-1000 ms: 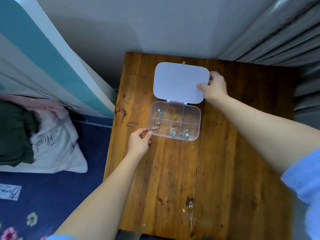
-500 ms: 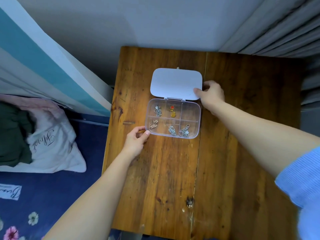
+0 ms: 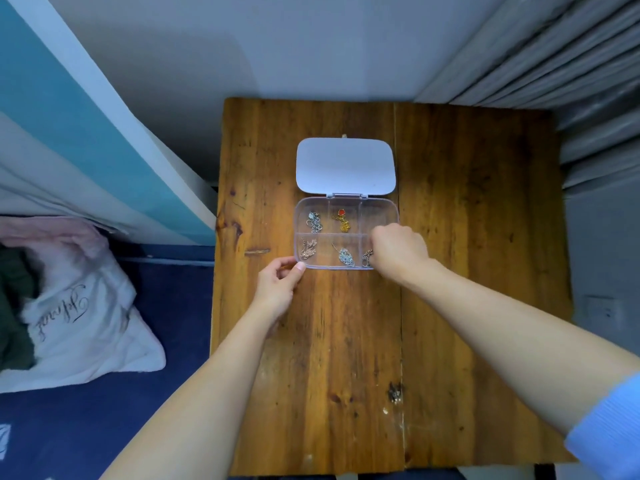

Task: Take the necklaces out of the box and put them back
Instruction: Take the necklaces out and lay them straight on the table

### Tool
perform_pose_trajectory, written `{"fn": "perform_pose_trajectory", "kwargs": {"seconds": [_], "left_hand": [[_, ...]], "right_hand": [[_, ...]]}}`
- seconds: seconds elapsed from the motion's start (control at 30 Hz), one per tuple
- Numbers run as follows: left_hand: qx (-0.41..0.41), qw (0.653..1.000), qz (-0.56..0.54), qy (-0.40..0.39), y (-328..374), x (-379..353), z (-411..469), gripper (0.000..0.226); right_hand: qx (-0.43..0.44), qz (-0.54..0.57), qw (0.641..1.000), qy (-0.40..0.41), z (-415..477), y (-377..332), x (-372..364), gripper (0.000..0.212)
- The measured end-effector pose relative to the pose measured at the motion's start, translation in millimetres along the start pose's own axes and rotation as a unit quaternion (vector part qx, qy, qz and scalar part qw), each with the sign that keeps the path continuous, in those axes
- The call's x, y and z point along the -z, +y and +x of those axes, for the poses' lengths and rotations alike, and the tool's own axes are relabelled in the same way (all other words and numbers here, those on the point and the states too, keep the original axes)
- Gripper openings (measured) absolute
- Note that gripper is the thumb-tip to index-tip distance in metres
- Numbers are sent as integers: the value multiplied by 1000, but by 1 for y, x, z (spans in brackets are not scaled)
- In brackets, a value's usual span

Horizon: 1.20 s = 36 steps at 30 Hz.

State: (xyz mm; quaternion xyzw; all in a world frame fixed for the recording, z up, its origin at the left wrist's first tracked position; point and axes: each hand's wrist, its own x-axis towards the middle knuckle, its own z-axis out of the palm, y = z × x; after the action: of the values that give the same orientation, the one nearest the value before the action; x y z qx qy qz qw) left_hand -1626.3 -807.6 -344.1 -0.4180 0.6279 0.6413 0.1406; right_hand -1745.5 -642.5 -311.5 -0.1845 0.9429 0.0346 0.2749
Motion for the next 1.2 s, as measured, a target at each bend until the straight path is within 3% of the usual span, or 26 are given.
{"fn": "perform_pose_trajectory", "kwargs": {"seconds": [0.13,0.37,0.5,0.6,0.73,1.0,1.13,1.2], "left_hand": [[-10,1000,-4,-2,-6,1,4,18],[-17,1000,-7,-11,-10,2,9,10],[-18,1000,5,-14,-6,4,7,11],[-18,1000,21,-10,-1,5,6,10],[-12,999,40,0,0,3,6,15],[-22,999,29,15,-8,0,6,19],[-25,999,15,24,-13,-2,7,18],[-27,999,11,32,-15,-3,8,17]], "right_hand": [[-34,-23,999,-9,6,-10,0,13],[-76,125,989,-2,-1,-9,-4,13],[-104,274,955,54,-25,12,7,12],[-147,338,928,52,-45,35,8,9],[-157,292,942,55,-46,48,-3,9],[-12,60,986,155,-17,28,3,18],[17,-81,995,55,-8,11,1,17],[33,-122,991,42,-5,7,0,20]]}}
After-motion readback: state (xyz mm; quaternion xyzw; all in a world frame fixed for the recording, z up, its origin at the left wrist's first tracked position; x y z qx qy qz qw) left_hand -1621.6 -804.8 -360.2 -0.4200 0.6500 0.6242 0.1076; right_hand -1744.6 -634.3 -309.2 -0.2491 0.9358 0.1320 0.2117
